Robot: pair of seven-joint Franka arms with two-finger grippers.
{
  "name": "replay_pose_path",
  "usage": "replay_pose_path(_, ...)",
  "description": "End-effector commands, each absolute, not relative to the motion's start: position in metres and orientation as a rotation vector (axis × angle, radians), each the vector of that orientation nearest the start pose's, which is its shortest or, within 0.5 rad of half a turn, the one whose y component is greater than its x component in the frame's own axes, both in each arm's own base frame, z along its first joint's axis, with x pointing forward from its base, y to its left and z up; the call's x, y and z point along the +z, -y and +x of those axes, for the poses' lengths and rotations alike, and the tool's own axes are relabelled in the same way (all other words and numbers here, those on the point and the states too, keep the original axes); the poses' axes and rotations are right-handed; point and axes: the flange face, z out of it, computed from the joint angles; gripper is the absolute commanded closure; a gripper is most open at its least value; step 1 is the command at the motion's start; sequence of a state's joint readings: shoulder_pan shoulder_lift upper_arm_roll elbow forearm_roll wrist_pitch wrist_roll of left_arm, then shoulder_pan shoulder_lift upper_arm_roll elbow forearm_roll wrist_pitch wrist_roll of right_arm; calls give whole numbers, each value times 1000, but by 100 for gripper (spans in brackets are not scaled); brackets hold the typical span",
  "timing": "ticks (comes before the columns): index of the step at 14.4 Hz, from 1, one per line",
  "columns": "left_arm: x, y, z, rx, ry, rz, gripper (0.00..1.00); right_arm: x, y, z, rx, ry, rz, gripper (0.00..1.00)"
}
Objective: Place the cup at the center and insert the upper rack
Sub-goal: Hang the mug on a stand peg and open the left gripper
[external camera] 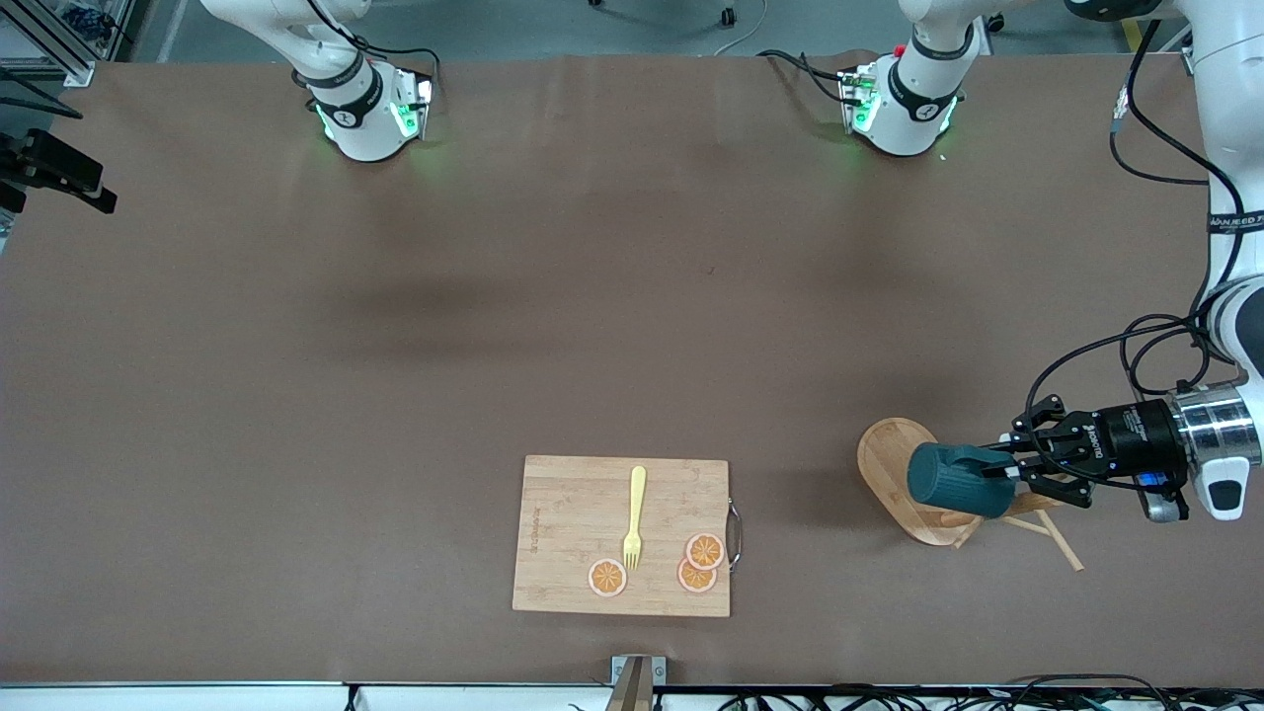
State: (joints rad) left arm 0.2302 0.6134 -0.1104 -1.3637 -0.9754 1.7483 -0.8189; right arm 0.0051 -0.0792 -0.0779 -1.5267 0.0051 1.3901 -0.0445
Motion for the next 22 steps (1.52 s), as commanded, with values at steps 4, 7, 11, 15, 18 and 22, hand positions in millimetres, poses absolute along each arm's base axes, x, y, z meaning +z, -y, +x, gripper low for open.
replay_pose_path(4,386,-48,716,-623,-1228,1746,98,676,34,508,77,-33,-3115,0)
replay_pose_path(7,383,-53,716,-595,-1189,1765,98,675,30,508,80,-24,-3115,0)
replay_pose_path(11,372,-54,716,-607,-1193,1763,77,675,31,508,75,-22,-3118,0)
replay_pose_path(15,368,-56,716,-611,-1201,1760,0,675,33,507,80,-31,-3116,0)
replay_pose_path(18,386,-52,715,-594,-1187,1770,0,676,31,508,70,-29,-3115,0)
replay_pose_path(22,441,-43,703,-530,-1135,1899,0,676,31,508,68,-26,-3115,0)
